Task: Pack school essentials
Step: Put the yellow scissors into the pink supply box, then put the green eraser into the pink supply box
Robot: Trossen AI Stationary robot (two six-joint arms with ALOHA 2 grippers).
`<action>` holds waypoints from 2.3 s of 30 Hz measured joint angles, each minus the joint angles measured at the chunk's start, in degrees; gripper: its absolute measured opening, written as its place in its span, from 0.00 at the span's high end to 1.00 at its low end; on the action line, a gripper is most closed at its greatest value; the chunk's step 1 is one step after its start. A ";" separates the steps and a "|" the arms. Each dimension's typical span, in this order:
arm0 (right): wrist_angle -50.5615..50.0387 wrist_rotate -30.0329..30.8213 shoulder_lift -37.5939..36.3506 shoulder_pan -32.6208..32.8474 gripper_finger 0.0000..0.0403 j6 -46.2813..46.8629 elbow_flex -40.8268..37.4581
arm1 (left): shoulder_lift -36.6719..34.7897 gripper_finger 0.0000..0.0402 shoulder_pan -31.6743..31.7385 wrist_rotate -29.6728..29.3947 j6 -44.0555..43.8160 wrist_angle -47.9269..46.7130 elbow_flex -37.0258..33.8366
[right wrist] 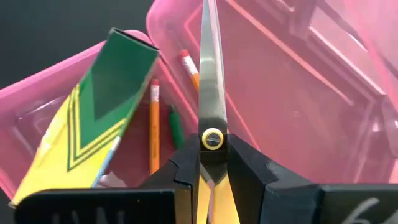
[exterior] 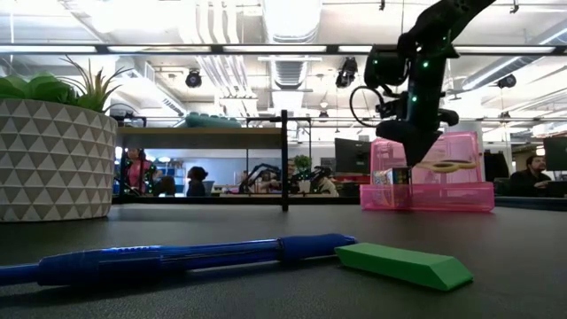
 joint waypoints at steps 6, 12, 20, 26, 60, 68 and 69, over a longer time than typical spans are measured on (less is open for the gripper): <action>0.46 -1.46 2.15 0.09 0.87 -6.02 0.09 | -0.02 0.05 1.56 -0.19 -0.19 0.26 0.00; 0.53 -3.41 4.12 0.09 0.87 -10.93 0.07 | 0.02 0.05 2.07 -0.21 -0.24 0.17 0.00; 0.57 -5.99 5.77 0.24 0.87 -16.40 0.04 | 0.02 0.05 2.09 -0.25 -0.28 0.00 -0.02; 0.46 -6.14 6.48 0.22 0.87 -19.58 0.00 | 0.04 0.05 2.09 -0.41 -0.28 0.00 -0.11; -10.22 -8.36 1.20 0.68 0.67 -9.41 9.40 | 0.20 0.05 2.07 -0.43 0.09 -0.04 -0.17; -6.78 -21.95 -2.87 12.69 0.71 2.74 10.95 | 1.07 0.05 2.07 1.11 0.16 -0.76 -0.46; -5.93 -22.09 -3.13 15.25 0.71 4.39 10.95 | 1.30 0.05 2.07 1.93 0.15 -0.70 -0.52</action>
